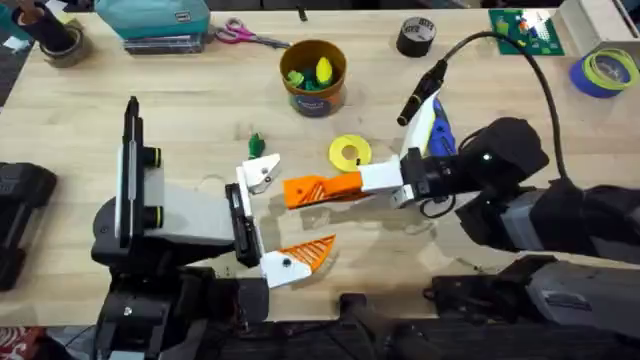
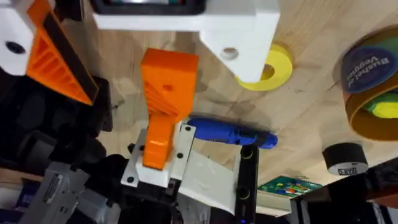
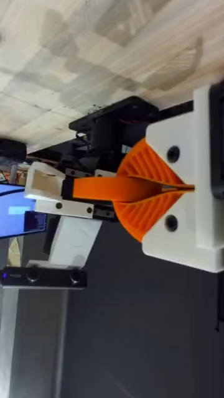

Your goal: Pick up the gripper from the table and insert it into the empty holder that is missing its gripper. Then pick up a screw, insert it into the mounting hole, and use the screwdriver to tighten it. Finally, clean up the table by picking up the vegetable and placing it into the bucket.

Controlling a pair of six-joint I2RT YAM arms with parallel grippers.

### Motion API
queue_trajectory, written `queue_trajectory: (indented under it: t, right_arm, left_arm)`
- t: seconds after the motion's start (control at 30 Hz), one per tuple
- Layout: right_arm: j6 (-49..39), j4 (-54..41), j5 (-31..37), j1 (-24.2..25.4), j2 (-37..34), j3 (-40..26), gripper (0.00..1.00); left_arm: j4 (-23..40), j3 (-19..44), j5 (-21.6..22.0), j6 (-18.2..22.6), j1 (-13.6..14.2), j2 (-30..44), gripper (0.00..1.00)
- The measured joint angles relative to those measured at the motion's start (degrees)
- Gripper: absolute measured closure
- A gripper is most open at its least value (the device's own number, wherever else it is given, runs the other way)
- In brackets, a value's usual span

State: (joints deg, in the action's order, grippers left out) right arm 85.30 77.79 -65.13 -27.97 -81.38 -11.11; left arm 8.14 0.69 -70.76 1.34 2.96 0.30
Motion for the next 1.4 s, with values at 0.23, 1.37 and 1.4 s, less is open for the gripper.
queue_trajectory:
  t: [0.23,1.37,1.4]
  right_arm:
    - [0.46,1.75,0.85,0.00,0.00,0.06,0.992]
    - [2.73,7.07,3.79,-0.92,-6.67,0.08,0.992]
    - [2.80,7.07,3.86,-0.92,-6.64,0.08,0.992]
  left_arm:
    - [0.00,0.00,0.00,0.00,0.00,0.01,0.015]
    - [0.00,0.00,0.00,0.00,0.00,0.00,0.015]
    - [0.00,0.00,0.00,0.00,0.00,0.00,0.015]
